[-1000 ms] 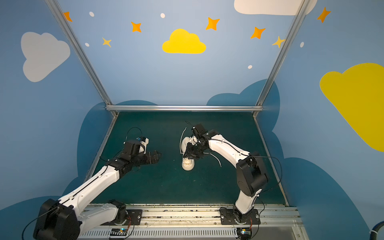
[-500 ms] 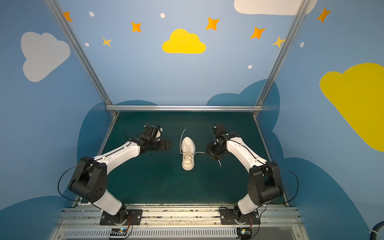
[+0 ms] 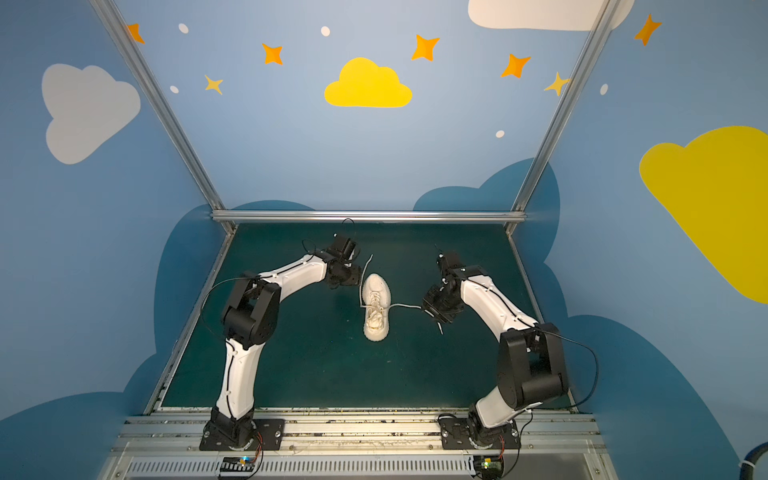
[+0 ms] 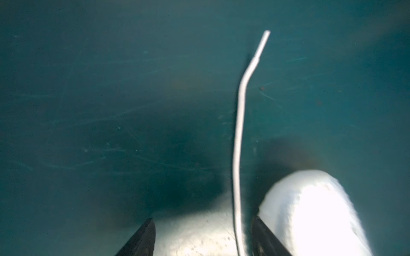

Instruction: Tie the shoes

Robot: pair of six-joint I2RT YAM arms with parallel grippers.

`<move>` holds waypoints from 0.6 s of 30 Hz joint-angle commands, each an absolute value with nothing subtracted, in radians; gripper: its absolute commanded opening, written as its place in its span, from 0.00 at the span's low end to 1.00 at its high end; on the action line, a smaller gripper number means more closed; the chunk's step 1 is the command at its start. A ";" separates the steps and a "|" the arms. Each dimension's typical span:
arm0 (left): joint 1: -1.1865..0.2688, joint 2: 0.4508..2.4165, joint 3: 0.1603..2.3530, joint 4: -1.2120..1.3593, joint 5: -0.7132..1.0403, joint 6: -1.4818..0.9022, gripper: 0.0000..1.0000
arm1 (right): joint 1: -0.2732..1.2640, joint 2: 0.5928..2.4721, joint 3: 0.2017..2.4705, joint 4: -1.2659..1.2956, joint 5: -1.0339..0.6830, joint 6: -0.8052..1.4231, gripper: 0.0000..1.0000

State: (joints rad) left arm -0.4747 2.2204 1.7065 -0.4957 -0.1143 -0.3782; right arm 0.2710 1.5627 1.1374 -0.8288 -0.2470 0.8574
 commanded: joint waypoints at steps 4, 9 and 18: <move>-0.501 2.297 1.835 -0.611 -0.224 -0.329 0.62 | 0.235 1.580 1.120 -0.843 -0.280 0.808 0.43; -0.505 2.339 1.889 -0.607 -0.205 -0.319 0.60 | 0.213 1.590 1.113 -0.827 -0.306 0.791 0.42; -0.507 2.451 2.039 -0.712 -0.230 -0.304 0.50 | 0.182 1.589 1.128 -0.841 -0.319 0.762 0.42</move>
State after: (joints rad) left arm -0.5091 2.4088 1.9930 -0.6285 -0.2077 -0.3180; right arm 0.1967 1.5944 1.1229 -0.8242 -0.3126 0.7807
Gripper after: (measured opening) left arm 0.510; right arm 0.417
